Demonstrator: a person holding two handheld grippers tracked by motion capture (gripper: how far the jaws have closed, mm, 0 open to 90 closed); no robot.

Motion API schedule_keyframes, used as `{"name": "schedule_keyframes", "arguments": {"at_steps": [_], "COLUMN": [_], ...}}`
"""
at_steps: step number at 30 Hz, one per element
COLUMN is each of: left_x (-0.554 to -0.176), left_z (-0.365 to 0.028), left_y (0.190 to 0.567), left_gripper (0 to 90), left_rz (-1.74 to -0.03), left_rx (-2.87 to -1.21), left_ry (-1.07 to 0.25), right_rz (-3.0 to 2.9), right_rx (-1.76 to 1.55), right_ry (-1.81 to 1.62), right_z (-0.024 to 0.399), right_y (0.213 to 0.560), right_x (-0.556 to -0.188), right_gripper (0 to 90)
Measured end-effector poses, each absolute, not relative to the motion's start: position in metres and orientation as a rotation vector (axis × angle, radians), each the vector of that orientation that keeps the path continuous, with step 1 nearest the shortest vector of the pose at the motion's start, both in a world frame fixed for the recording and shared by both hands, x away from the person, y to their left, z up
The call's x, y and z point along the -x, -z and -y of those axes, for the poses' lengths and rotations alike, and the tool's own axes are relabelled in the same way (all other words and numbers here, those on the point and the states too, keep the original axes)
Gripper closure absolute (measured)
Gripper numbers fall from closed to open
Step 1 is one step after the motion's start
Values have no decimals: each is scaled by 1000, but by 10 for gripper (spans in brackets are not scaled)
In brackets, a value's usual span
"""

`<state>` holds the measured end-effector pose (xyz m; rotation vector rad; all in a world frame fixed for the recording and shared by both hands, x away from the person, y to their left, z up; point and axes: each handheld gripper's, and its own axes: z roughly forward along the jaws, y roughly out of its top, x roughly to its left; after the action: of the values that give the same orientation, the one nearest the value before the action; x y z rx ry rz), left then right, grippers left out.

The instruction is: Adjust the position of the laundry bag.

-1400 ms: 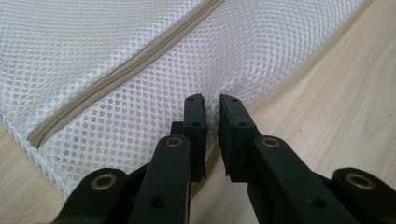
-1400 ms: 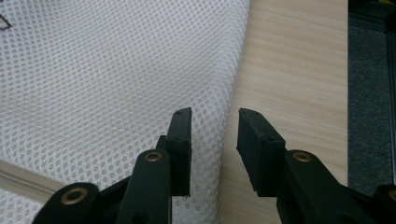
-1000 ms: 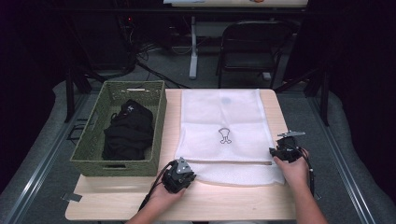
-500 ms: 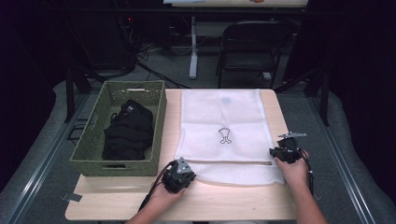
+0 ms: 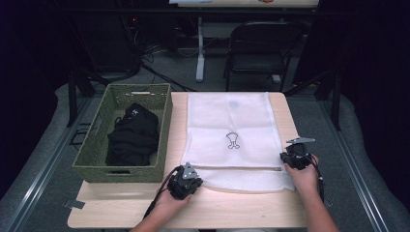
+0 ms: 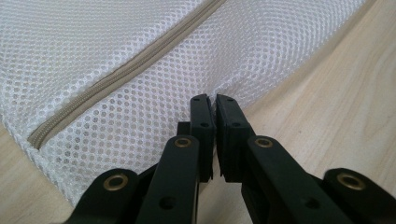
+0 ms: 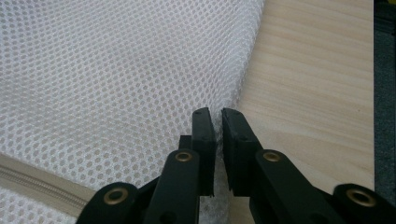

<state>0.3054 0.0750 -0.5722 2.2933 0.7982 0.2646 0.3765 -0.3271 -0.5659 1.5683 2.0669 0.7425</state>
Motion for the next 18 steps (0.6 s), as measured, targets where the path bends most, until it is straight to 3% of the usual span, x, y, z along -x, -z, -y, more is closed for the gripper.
{"name": "schedule_keyframes", "arguments": {"at_steps": [18], "left_x": [-304], "left_z": [-81], "left_y": [563], "left_gripper": [870], "left_rz": [-800], "left_rx": [-2273], "left_ry": [-237], "right_rz": [-2064], "right_rx": [-1516], "right_ry": [-791], "right_z": [329], "right_y": [554], "right_x": [-368], "right_gripper": [867]}}
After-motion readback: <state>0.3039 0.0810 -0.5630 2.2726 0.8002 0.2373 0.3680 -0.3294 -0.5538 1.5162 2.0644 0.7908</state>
